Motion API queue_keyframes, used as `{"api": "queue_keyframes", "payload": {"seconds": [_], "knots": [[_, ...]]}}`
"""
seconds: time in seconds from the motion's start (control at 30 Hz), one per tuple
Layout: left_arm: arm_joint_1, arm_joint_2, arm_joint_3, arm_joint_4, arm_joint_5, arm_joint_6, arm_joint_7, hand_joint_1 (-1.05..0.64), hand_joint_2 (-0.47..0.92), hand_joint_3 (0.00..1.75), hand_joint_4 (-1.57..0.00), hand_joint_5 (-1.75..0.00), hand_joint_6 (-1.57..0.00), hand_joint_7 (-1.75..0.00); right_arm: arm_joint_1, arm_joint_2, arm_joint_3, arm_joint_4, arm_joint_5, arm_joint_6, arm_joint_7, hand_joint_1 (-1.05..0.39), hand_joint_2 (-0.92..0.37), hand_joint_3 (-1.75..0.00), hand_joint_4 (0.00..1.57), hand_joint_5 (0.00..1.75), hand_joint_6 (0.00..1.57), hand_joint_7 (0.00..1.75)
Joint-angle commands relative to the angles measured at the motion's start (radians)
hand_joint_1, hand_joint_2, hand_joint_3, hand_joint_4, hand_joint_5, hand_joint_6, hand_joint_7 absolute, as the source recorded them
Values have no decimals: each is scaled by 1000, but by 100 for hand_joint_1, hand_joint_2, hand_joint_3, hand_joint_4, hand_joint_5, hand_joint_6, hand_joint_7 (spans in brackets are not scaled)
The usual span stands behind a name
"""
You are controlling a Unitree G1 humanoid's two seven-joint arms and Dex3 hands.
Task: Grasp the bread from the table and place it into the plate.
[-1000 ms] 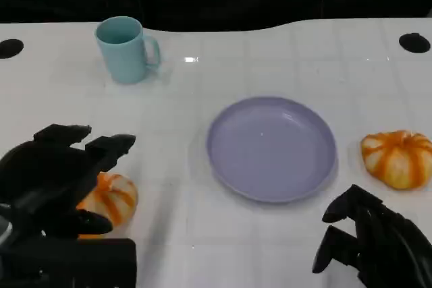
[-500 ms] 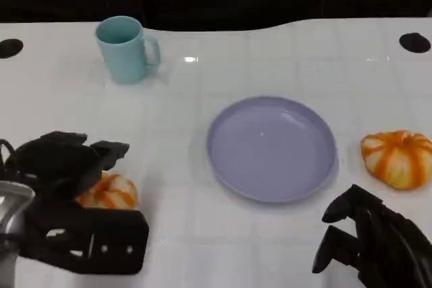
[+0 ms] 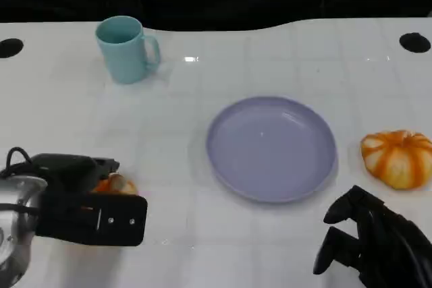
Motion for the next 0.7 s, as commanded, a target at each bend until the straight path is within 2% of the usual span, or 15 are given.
{"api": "queue_keyframes", "payload": {"seconds": [0.03, 0.27, 0.33, 0.37, 0.4, 0.43, 0.47, 0.53, 0.57, 0.63, 0.7], "knots": [[-47, -2, -28, 96, -19, -25, 64, -58, 86, 0, -6, -6, -14, -1, 6, -10, -9, -8, 10, -5, 7, -55, -92, -48, 62, 175, 43, 169], [-84, -20, -56, 225, -58, -77, 145, -56, 87, 0, -8, -7, -16, -2, 4, -12, -13, -7, 10, -3, 10, -54, -92, -48, 62, 175, 42, 168], [-86, -23, -53, 241, -81, -90, 155, -52, 87, 0, -10, -8, -19, -3, 2, -11, -15, -6, 10, 1, 7, -54, -92, -48, 62, 175, 42, 168], [-88, -23, -52, 250, -93, -100, 162, -48, 89, 1, -17, -11, -24, -5, 2, -11, -14, -5, 7, -2, 6, -54, -92, -48, 62, 175, 42, 168], [-86, -27, -42, 262, -114, -112, 174, -44, 89, 1, -28, -20, -30, -6, 1, -11, -14, -4, 4, -4, 6, -54, -92, -48, 62, 175, 42, 168], [-86, -29, -36, 270, -130, -120, 185, -40, 90, 1, -37, -47, -38, -4, 1, -11, -14, -4, 3, -6, 7, -54, -92, -48, 62, 175, 42, 168], [-86, -29, -34, 276, -141, -126, 192, -38, 91, 0, -38, -67, -43, -2, 1, -11, -14, -3, 3, -7, 7, -54, -92, -48, 62, 175, 42, 168], [-90, -30, -38, 299, -148, -147, 230, -34, 92, 9, -55, -94, -60, -7, -1, -12, -13, -2, 0, -9, 7, -54, -92, -48, 62, 175, 42, 169], [-92, -32, -39, 312, -151, -158, 252, -33, 92, 14, -59, -99, -69, -9, -1, -13, -14, -2, -1, -10, 8, -54, -92, -48, 62, 175, 42, 169], [-96, -38, -38, 344, -161, -189, 302, -29, 92, 22, -65, -97, -92, -16, -2, -12, -15, -1, 1, -9, 8, -54, -92, -48, 62, 175, 42, 170], [-101, -39, -40, 364, -165, -206, 325, -28, 92, 23, -67, -96, -100, -19, -2, -12, -15, -2, 2, -8, 8, -54, -92, -48, 62, 175, 42, 170]]}}
